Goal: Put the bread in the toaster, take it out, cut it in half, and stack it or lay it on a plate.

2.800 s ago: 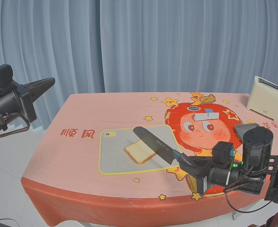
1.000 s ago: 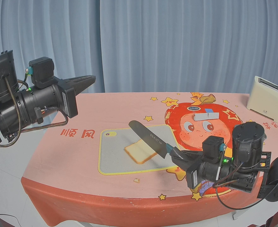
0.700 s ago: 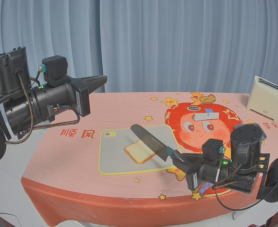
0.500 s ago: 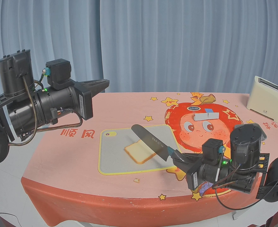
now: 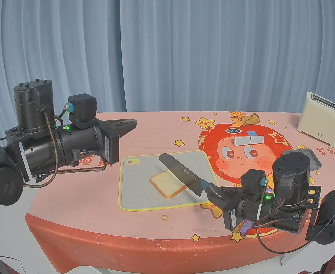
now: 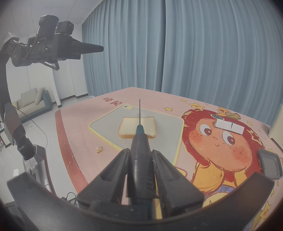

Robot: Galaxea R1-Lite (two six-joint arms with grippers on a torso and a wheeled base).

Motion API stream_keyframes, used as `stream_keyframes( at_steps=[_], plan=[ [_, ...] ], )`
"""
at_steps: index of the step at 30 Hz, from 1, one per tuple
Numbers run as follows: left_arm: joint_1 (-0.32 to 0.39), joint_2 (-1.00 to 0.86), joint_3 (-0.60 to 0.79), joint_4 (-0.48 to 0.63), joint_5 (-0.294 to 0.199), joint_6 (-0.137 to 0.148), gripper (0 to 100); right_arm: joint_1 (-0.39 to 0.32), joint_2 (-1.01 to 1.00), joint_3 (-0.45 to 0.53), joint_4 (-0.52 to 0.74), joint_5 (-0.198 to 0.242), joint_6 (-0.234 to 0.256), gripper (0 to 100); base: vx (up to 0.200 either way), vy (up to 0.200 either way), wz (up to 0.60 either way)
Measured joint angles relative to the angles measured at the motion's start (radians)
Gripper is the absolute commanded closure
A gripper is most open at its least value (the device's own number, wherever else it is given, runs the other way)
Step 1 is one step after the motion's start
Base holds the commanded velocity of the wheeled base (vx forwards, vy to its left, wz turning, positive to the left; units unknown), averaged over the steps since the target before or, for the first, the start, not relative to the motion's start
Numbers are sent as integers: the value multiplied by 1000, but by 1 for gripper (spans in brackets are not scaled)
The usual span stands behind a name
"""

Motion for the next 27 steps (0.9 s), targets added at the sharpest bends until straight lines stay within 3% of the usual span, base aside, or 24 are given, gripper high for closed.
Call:
stream_keyframes(
  at_steps=[18,27],
  plan=[
    [-47,133,-16,-213,-22,7,100,8,11,-35,0,-1,11,100,0,0,0],
    [-61,202,-38,-219,-28,10,100,14,13,-54,0,-2,12,100,0,0,0]
  ],
)
